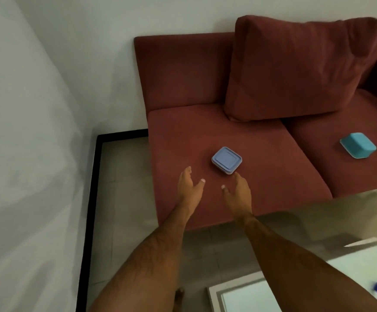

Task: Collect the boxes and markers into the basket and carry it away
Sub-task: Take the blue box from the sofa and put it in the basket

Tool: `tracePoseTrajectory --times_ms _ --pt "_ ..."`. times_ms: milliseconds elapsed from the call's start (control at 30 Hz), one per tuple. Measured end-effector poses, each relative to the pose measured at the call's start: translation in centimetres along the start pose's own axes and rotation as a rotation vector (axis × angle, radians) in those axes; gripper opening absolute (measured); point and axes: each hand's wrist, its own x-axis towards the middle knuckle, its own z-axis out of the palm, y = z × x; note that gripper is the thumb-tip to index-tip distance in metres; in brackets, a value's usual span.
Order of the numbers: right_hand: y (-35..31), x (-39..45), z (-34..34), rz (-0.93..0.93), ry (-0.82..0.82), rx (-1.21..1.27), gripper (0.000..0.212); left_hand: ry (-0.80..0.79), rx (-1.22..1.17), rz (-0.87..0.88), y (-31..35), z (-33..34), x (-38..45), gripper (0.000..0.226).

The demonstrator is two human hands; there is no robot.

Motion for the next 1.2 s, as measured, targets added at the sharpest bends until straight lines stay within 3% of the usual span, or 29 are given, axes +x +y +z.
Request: tracePoseTrajectory --times_ms 267,767,867,967,1200 --pt "2.4 11.0 3.6 0.027 0.091 0.107 0.047 -0.065 -0.017 -0.019 0.5 4.2 10.7 0.067" --pt "6.4 18.7 7.8 0.333 0.247 0.174 0.083 -0.192 0.019 -0.122 -2.9 11.4 20.8 0.068" --pt "7.1 19.2 8.4 0.359 0.252 0.26 0.083 -0.221 0.038 -0.125 -3.2 12.3 21.8 0.068" --pt "8.1 19.5 9.1 0.323 0.259 0.285 0.069 -0.263 0.061 -0.127 -3.6 13.2 22.4 0.068" --pt "8.5 19.4 9.0 0.208 0.29 0.298 0.06 -0.261 -0.003 -0.086 -5.0 14.1 22.0 0.034"
